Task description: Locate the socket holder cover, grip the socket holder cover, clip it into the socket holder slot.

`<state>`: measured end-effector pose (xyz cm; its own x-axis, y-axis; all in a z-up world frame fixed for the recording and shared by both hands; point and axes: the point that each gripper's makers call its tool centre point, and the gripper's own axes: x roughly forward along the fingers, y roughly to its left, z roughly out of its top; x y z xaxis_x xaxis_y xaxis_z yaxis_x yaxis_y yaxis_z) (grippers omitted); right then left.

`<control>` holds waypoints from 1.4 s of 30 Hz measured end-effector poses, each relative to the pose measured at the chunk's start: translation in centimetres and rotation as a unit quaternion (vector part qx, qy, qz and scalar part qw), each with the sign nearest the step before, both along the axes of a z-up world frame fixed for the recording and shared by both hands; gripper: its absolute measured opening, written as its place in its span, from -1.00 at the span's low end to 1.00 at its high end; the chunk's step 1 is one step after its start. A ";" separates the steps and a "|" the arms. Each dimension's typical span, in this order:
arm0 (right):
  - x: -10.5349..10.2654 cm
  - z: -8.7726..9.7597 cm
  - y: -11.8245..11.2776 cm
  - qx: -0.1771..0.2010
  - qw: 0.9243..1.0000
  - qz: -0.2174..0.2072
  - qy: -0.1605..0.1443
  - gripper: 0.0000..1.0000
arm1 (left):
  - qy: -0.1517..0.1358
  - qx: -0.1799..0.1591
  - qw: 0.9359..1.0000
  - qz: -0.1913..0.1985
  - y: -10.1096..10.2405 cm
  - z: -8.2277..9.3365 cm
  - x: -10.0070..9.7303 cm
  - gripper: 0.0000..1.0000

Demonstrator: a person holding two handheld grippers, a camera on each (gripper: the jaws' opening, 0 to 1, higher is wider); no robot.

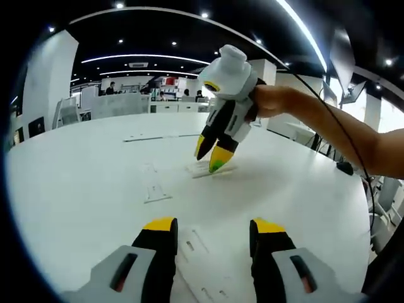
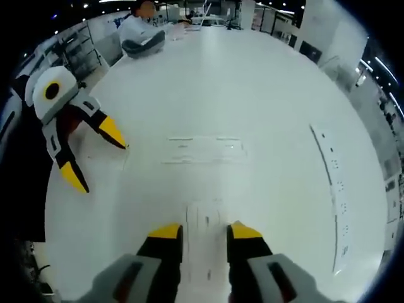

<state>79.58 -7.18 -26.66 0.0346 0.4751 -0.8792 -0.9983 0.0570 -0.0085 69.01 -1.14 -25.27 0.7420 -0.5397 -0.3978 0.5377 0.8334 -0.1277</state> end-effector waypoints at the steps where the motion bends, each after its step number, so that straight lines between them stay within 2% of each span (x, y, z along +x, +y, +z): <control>1: 0.0 0.4 -0.3 0.011 1.000 -0.006 0.001 -0.41 | 0.000 0.001 1.000 -0.001 -0.1 0.0 0.0 -0.09; 4: -0.1 1.4 -1.6 0.045 0.999 -0.017 -0.009 -0.47 | 0.001 0.002 1.000 -0.002 -0.3 0.0 -0.1 -0.09; 10: 0.4 1.1 -6.1 0.056 0.998 -0.033 -0.011 -0.53 | -0.002 0.003 1.000 -0.002 -0.6 0.2 -0.2 -0.09; 15: 0.2 0.4 -8.1 0.062 0.997 -0.051 -0.006 -0.61 | -0.002 0.007 1.000 -0.005 -1.0 0.3 -0.2 -0.09; 24: -0.2 -1.3 -8.2 0.062 0.998 -0.023 -0.013 -0.77 | 0.005 0.011 1.000 -0.008 -1.7 -0.1 -0.4 -0.09; 25: -0.5 -1.2 -7.7 0.079 0.997 -0.024 -0.002 -0.78 | 0.006 0.011 1.000 -0.008 -1.6 -0.1 -0.5 -0.09; 26: -0.2 -1.4 -7.9 0.073 0.997 -0.024 -0.007 -0.78 | 0.006 0.012 1.000 -0.008 -1.6 -0.1 -0.5 -0.09; 32: 0.2 -1.3 -7.2 0.102 0.995 -0.023 0.006 -0.89 | 0.003 0.014 1.000 -0.002 -1.1 -0.1 -0.4 -0.09; 42: 0.2 -1.1 -7.0 0.090 0.995 -0.030 0.009 -0.94 | 0.011 0.005 1.000 -0.001 -1.3 -0.5 -0.6 -0.10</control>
<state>79.81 -14.21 -27.78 0.0524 0.6223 -0.7810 -0.9930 0.1153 0.0253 68.43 -2.48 -25.73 0.7314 -0.5380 -0.4191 0.5373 0.8330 -0.1316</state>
